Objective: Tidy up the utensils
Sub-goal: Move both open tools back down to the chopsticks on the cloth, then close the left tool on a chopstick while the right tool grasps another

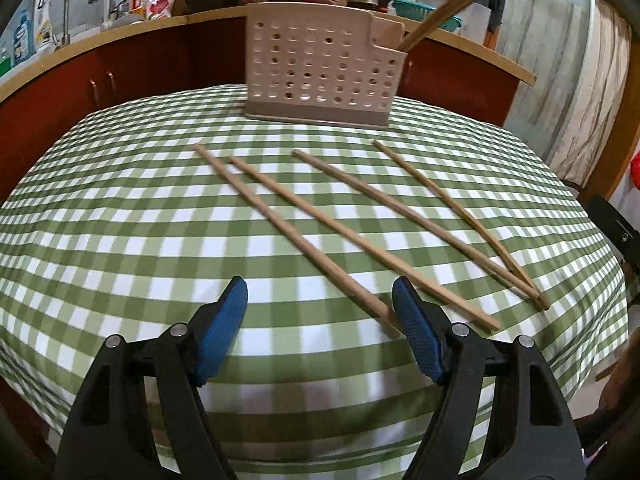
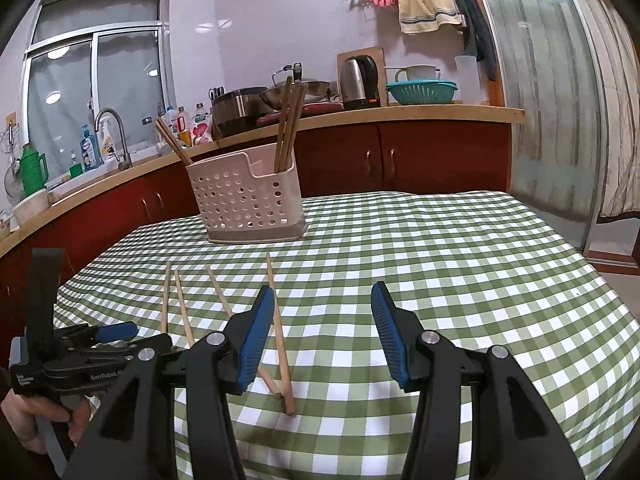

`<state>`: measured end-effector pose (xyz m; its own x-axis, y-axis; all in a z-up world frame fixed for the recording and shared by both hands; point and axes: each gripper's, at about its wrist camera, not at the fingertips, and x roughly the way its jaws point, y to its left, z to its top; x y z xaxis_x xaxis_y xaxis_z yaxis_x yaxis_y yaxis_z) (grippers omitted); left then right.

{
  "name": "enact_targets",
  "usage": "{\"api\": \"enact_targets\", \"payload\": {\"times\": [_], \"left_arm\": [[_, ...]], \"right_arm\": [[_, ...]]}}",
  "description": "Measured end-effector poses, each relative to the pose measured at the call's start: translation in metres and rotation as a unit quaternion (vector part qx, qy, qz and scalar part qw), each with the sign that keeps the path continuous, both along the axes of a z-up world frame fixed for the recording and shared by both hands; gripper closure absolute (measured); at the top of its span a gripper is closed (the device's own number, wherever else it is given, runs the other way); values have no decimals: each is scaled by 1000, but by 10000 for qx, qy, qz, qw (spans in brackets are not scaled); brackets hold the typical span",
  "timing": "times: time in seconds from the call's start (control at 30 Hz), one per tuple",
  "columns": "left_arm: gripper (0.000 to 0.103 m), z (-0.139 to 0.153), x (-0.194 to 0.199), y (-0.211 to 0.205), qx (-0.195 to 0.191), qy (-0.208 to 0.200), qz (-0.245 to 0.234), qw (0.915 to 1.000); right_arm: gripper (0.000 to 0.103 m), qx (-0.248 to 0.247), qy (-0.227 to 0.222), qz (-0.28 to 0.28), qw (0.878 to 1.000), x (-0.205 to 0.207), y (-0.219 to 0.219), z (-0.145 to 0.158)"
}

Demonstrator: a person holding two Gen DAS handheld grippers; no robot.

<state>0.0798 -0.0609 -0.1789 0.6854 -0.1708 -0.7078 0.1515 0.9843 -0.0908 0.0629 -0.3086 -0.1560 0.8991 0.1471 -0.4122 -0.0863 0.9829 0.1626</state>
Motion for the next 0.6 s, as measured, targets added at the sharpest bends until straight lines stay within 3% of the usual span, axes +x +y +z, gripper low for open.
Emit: {"api": "enact_targets", "payload": {"times": [0.13,0.33,0.47,0.6], "left_arm": [[36,1,-4,16,29,40,86,10000],[56,2,-4,29,11,60,73,10000],[75,2,-2,39,19,48,55,10000],[85,2,-1,49,-5,60,108,9999]], "right_arm": [[53,-25,12,42,10000,0,4,0],[54,-69,192,151,9997,2,10,-12],[58,-124,389,261,9988,3,15,-23],[59,-139,536,346,9979,5,20,-32]]}}
